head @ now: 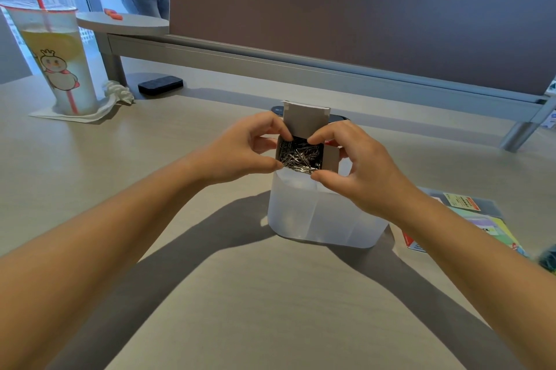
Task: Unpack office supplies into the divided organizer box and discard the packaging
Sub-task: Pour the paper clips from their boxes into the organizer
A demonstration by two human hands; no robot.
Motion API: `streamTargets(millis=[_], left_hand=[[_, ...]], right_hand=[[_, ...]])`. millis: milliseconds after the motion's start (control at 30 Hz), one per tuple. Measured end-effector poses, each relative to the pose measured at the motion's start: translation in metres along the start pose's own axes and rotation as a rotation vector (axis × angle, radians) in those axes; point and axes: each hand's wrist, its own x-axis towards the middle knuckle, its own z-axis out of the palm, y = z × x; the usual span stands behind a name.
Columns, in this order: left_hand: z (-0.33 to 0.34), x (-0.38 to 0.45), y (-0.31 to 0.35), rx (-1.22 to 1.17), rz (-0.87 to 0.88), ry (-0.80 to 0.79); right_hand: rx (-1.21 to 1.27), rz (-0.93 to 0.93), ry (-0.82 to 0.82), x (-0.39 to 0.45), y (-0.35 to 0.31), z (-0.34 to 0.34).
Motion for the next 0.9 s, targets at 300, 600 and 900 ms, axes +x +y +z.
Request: streamTargets(millis=[300, 600, 900], left_hand=[[-0.0015, 0.0007, -0.0001, 0.008, 0.005, 0.009], [-0.0014, 0.0018, -0.0005, 0.003, 0.028, 0.019], [-0.0003, 0.0011, 0.0021, 0.009, 0.025, 0.036]], right_hand=[[0.001, 0.013, -0.036, 0.0005, 0.0008, -0.0005], [0.014, -0.003, -0.055, -0.0003, -0.0003, -0.0019], [0.006, 0.02, -0.057, 0.0001, -0.0027, -0.0025]])
